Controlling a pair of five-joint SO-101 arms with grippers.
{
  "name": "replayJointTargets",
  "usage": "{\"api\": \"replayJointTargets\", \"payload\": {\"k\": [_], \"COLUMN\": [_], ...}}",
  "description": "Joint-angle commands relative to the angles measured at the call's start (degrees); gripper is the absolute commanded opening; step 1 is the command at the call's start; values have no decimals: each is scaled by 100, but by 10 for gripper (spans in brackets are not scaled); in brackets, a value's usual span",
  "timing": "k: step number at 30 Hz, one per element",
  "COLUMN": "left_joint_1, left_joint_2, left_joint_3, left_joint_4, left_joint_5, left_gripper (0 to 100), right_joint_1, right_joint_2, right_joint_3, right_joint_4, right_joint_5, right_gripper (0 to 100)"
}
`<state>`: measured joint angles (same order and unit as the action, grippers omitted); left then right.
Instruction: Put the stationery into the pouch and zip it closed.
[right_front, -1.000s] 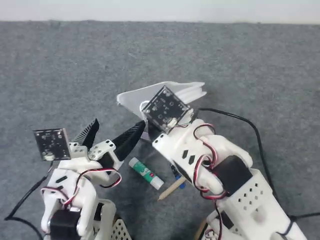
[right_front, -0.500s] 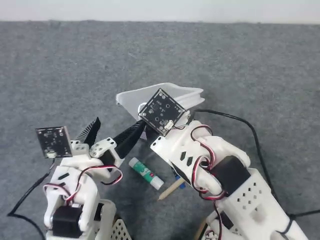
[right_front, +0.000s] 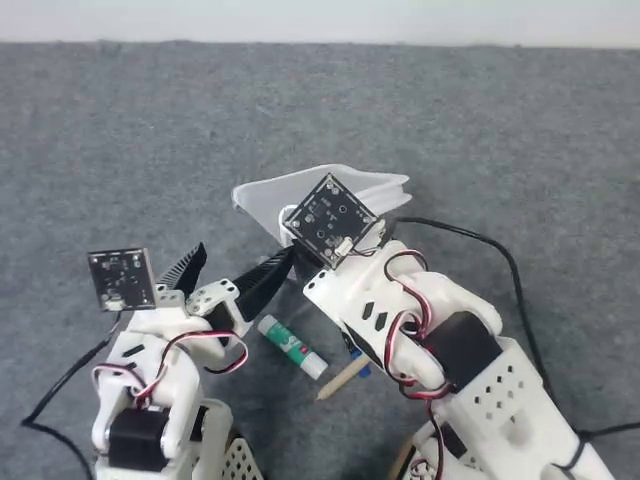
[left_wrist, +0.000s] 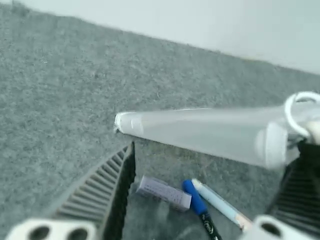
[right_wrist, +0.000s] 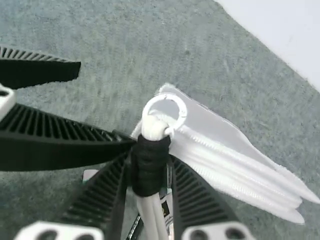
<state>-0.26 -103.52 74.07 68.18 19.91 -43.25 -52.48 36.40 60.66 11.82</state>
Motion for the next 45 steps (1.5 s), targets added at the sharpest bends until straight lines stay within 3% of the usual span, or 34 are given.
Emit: {"api": "replayJointTargets", "payload": {"k": [1, 11, 22, 31, 45], "left_joint_1": [-9, -9, -18, -18, -756], "left_joint_2": [-35, -18, -35, -35, -35], "left_joint_3": [-66, -4, 365, 347, 127], "left_joint_4": [9, -149, -554, -554, -554], "left_joint_5": [-35, -35, -862, -1196, -1160], "left_gripper": [427, 415, 196, 62, 12], "right_joint_1": [101, -330, -295, 259, 1270], "right_joint_2": [-251, -312, -312, -312, -312], "right_joint_3": [-123, 123, 404, 677, 651], "right_joint_4": [-13, 13, 13, -31, -40], "right_joint_5": [-88, -44, -26, -26, -88], "right_gripper": [6, 6, 6, 6, 6]}}
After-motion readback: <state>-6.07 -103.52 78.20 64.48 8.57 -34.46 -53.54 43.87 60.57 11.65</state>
